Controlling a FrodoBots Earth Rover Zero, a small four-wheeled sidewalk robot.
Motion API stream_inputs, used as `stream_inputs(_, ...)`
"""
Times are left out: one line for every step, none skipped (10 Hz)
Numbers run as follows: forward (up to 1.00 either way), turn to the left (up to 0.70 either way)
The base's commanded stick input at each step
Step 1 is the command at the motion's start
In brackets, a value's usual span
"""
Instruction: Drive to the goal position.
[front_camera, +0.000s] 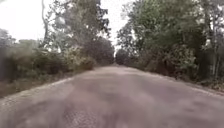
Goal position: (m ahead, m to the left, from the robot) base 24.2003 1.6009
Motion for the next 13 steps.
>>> stream_inputs(1.0, 0.0)
stream_inputs(1.0, 0.0)
stream_inputs(1.0, 0.0)
stream_inputs(1.0, 0.0)
stream_inputs(1.0, 0.0)
stream_inputs(1.0, 0.0)
stream_inputs(1.0, 0.0)
stream_inputs(1.0, 0.0)
stream_inputs(1.0, 0.0)
stream_inputs(1.0, 0.0)
stream_inputs(1.0, 0.0)
stream_inputs(1.0, 0.0)
stream_inputs(1.0, 0.0)
